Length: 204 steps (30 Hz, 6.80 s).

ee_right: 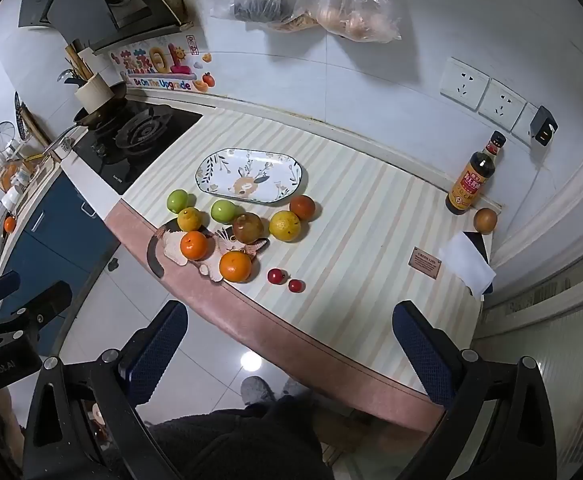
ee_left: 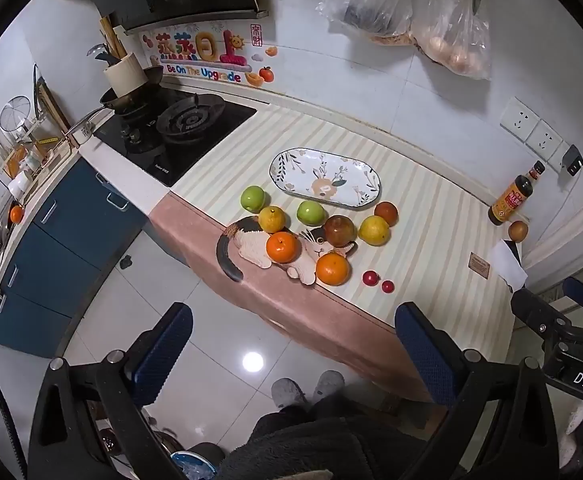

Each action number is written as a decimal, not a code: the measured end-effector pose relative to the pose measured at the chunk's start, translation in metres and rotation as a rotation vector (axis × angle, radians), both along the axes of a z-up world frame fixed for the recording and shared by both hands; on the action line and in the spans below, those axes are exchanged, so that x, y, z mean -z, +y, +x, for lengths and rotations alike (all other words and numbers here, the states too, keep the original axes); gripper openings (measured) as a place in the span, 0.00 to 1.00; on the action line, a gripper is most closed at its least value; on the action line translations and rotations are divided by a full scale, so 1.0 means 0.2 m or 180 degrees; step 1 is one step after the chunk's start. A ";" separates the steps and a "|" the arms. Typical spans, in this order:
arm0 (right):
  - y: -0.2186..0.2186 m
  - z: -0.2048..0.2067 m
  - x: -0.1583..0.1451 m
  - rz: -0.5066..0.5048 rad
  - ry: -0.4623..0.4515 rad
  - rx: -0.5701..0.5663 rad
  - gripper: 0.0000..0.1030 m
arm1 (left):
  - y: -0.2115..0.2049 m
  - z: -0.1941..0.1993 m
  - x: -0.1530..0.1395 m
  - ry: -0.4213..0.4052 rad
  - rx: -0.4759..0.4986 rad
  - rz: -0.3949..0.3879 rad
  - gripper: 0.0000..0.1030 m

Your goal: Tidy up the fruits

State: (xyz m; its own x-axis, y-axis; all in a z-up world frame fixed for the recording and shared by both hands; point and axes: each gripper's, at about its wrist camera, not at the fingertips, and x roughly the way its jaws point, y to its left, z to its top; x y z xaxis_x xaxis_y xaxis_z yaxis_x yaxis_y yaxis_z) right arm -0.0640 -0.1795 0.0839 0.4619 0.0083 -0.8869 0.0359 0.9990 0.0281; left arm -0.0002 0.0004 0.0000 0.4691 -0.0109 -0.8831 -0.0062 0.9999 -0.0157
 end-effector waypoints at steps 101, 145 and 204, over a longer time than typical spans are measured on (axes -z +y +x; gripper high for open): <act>-0.09 0.17 -0.01 0.0084 -0.0049 0.0042 1.00 | -0.02 0.12 -0.05 -0.0168 0.0006 0.0150 1.00; 0.39 0.95 1.89 0.0877 0.1726 0.0659 0.66 | 0.16 1.15 1.60 0.1782 0.0902 0.0020 0.90; 0.22 2.36 1.89 0.0781 0.1428 0.0208 0.66 | 0.09 2.18 1.47 0.1876 0.0852 -0.0353 0.60</act>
